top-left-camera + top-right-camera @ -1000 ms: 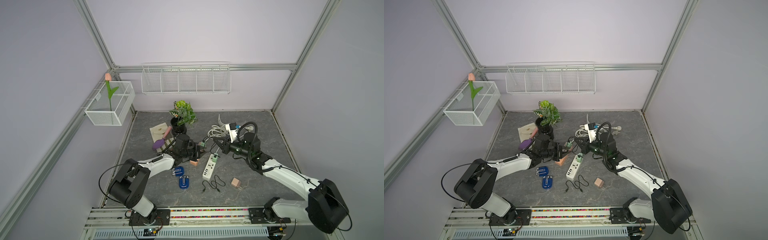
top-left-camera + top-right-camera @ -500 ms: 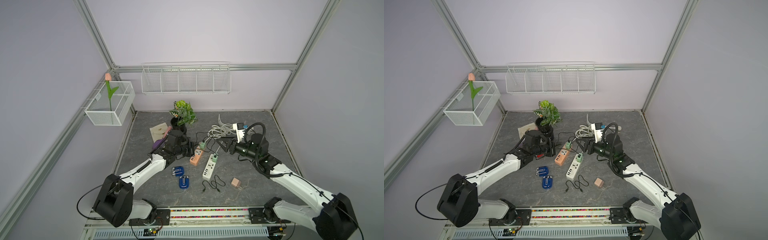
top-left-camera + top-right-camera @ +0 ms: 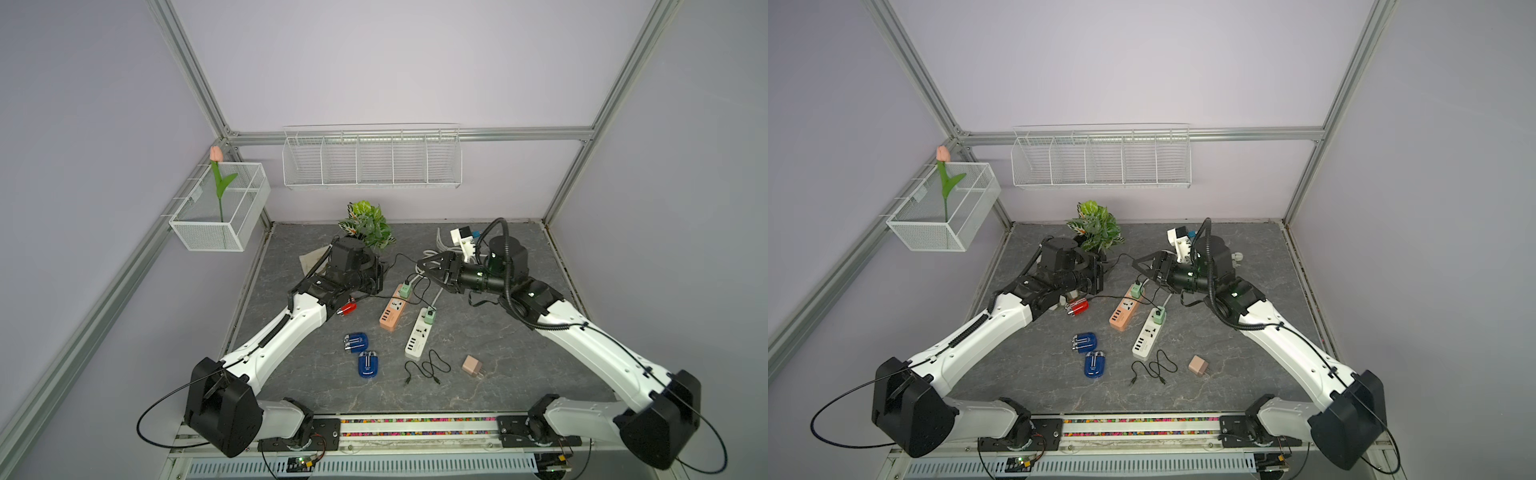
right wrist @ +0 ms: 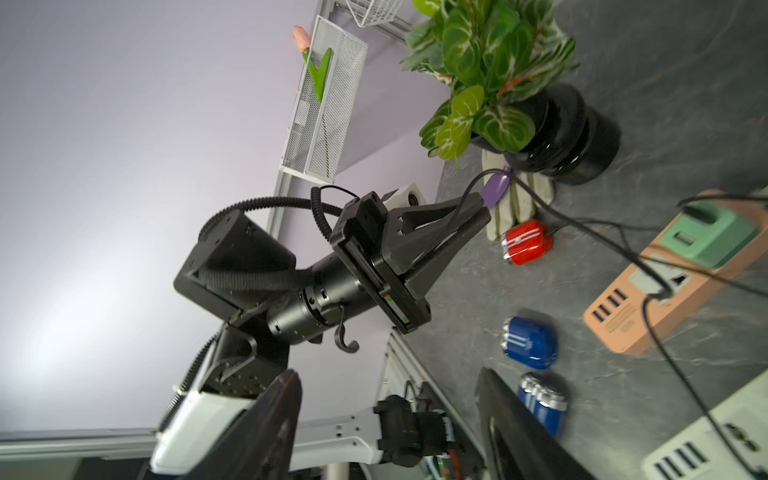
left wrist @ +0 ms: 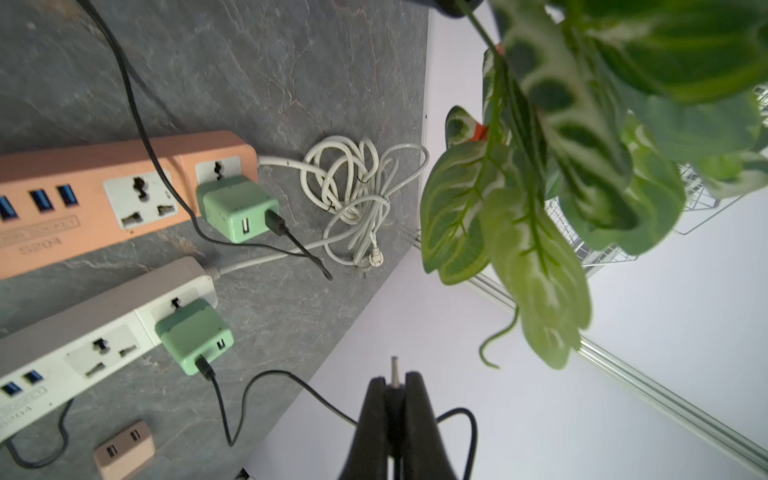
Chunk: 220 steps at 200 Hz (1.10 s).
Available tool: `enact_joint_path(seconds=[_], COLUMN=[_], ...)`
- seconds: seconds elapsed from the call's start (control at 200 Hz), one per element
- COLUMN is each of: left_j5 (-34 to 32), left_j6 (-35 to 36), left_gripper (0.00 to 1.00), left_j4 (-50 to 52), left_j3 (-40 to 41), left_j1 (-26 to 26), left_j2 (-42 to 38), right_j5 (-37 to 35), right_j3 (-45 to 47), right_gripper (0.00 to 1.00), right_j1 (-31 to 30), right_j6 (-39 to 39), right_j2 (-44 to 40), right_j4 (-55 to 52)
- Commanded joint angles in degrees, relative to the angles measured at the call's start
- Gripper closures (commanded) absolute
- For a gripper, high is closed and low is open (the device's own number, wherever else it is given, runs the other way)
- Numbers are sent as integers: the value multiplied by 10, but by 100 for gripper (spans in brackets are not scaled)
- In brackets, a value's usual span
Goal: Charge the electric shaver
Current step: Pick up the charging cable from the center of the board.
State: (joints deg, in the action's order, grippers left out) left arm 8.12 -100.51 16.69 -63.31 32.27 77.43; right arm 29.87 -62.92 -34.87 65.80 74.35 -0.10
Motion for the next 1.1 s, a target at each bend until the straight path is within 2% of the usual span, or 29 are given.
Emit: enact_joint_path(seconds=[0.0, 0.055, 0.195, 0.335, 0.51, 0.745, 0.915, 0.98, 1.095], left_j5=[-33, -33, -33, -36, -40, -36, -31, -13, 24], left_j6=[47, 52, 81, 103, 106, 103, 113, 124, 153], left_gripper=[100, 100, 100, 100, 100, 100, 100, 83, 65], left_j4=[-1, -20, -45, -48, -53, -51, -40, -23, 11], left_j3=[9, 21, 36, 37, 44, 49, 46, 40, 34], left_j1=[3, 4, 4, 4, 3, 3, -2, -14, -38], left_j2=[-5, -8, -12, -20, -30, -30, -30, -30, -37], right_j5=[4, -18, -60, -64, -54, -54, -26, 7, 57], right_j3=[19, 21, 9, -9, -16, -16, -14, -27, -32], right_gripper=[30, 30, 31, 45, 55, 86, 93, 93, 93], right_j1=[-18, -33, -61, -70, -70, -69, -57, -47, -31], right_j6=[204, 266, 326, 363, 362, 371, 355, 319, 261], right_j2=[38, 56, 110, 164, 177, 184, 174, 168, 152], right_j4=[131, 171, 233, 274, 248, 255, 233, 194, 146])
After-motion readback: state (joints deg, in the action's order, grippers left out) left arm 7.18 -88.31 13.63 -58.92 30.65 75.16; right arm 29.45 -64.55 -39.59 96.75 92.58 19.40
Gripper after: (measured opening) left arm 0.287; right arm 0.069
